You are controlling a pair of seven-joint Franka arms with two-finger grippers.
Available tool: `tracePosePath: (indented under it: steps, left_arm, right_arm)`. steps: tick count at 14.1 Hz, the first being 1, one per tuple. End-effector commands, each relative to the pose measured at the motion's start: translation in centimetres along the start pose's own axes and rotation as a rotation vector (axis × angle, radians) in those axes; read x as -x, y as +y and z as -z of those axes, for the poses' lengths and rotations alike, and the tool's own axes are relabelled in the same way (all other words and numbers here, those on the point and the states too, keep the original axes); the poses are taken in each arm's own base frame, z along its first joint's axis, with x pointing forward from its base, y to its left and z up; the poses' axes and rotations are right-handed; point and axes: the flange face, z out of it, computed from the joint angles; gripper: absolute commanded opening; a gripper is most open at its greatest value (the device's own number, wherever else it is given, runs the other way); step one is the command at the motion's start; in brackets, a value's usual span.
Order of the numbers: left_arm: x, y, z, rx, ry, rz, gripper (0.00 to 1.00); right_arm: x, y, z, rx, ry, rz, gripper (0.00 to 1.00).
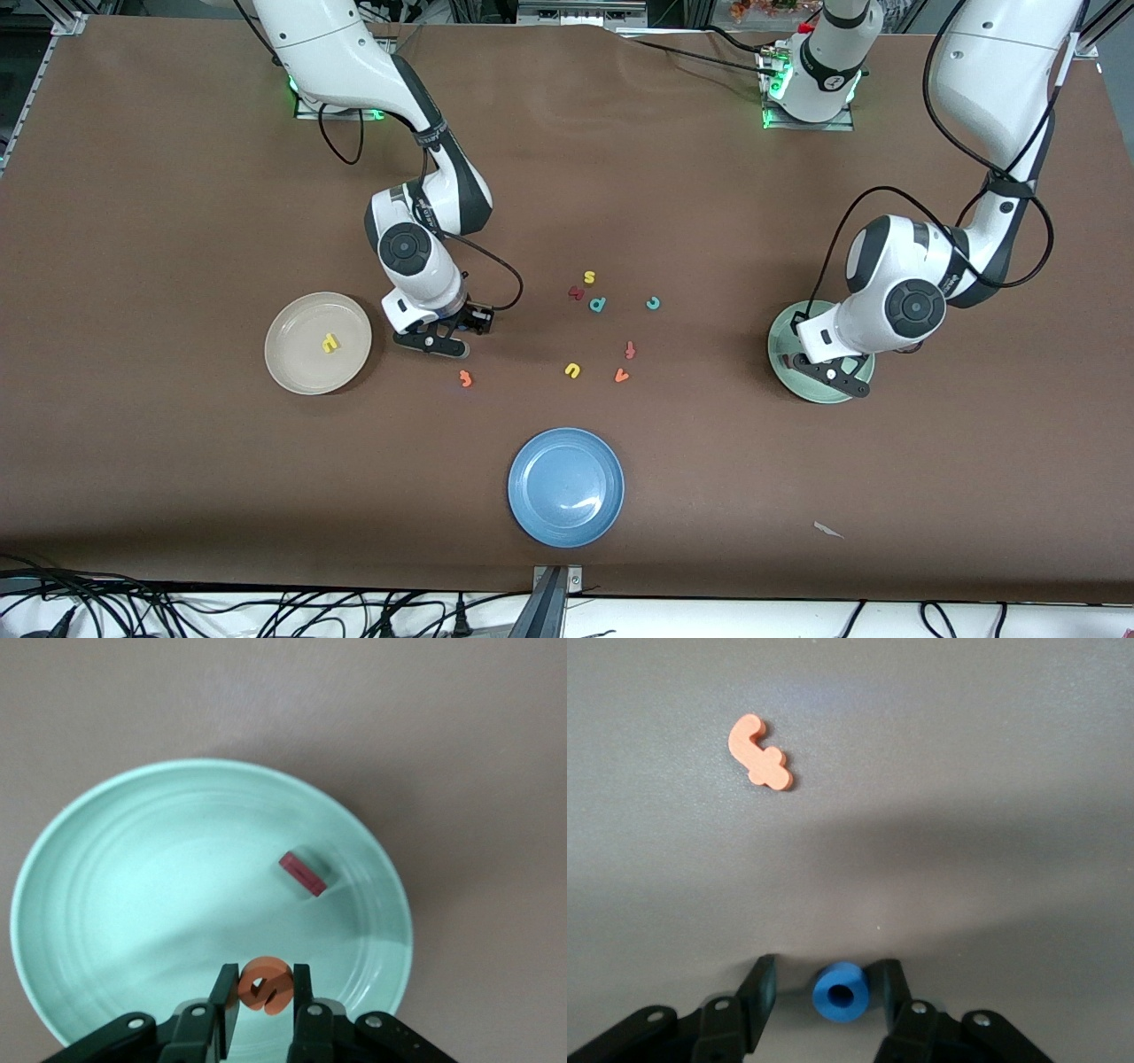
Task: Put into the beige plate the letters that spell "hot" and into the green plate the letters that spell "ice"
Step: 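Grasp the orange letter with the left gripper while the right gripper grasps blue, then drop the orange letter on the green plate while the right gripper lifts blue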
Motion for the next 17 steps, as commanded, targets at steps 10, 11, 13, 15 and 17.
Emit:
tracePosePath:
  steps: [10, 11, 13, 15, 17]
  left_arm:
    - [-2.6, 9.4, 6.9, 0.003, 0.084, -0.097, 1.0]
    - [-3.3, 11.8, 7.0, 0.004, 0.089, -0.129, 1.0]
    - [-3.8, 17.2, 6.7, -0.005, 0.087, -0.141, 1.0]
    - [-4.1, 21.6, 5.7, -0.001, 0.085, -0.101, 1.0]
    - [-4.5, 26.4, 3.6, 0.005, 0.118, -0.126, 1.0]
  right_arm:
    - [0.3, 0.1, -0.6, 0.011, -0.029, -0.012, 0.39]
    - [0.3, 0.1, -0.6, 0.012, -0.031, -0.012, 0.38]
    - [0.3, 0.1, -0.6, 0.012, -0.031, -0.01, 0.35]
    - [0.3, 0.1, -0.6, 0.012, -0.031, -0.01, 0.34]
    - [0.4, 0.1, -0.7, 0.013, -0.032, -0.007, 0.31]
